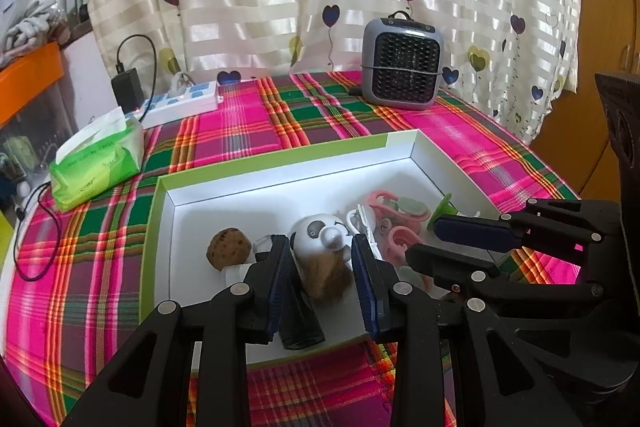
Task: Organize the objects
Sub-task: 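Lower the walnut and pink clip into the box and open both tools, then lift both open tools out of the box and back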
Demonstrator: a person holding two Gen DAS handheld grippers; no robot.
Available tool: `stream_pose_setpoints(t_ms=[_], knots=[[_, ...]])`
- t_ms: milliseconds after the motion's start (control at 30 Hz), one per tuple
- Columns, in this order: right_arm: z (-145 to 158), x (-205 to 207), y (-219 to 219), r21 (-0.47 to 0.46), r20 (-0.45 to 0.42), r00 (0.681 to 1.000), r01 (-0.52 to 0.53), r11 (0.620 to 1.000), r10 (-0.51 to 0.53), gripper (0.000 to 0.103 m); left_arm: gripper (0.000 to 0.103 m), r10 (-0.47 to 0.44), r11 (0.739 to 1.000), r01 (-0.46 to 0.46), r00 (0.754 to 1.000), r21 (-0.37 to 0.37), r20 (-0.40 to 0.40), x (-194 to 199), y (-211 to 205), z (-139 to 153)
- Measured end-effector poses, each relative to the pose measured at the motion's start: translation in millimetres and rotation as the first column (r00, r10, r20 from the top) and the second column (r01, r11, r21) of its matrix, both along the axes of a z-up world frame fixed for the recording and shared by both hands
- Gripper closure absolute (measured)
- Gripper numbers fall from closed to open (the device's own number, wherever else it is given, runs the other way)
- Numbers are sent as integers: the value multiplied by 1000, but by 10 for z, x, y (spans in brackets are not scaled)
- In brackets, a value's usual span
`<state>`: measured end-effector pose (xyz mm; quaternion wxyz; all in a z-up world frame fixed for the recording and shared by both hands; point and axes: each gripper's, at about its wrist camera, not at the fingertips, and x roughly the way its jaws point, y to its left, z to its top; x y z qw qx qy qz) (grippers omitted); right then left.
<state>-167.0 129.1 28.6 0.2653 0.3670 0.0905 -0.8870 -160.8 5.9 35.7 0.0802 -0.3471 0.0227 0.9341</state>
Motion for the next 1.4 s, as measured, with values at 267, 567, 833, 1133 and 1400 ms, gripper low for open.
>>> stream_pose_setpoints(t_ms=[267, 567, 833, 1133, 1400], knots=[[136, 149, -7, -5, -32, 999, -11, 1000, 11, 73, 73, 30, 1000, -31, 999, -2, -13, 117, -18, 99], [246, 424, 12, -9, -59, 998, -16, 1000, 15, 73, 73, 62, 998, -62, 998, -4, -17, 393, -12, 178], [232, 633, 42, -6, -50, 999, -15, 1000, 14, 73, 73, 72, 997, -72, 997, -12, 1, 613, 25, 169], [206, 769, 39, 6, -39, 999, -21, 1000, 21, 73, 73, 82, 997, -82, 996, -16, 22, 749, 19, 129], [125, 799, 15, 26, -23, 1000, -15, 1000, 15, 73, 73, 90, 996, -89, 995, -18, 48, 771, 8, 38]])
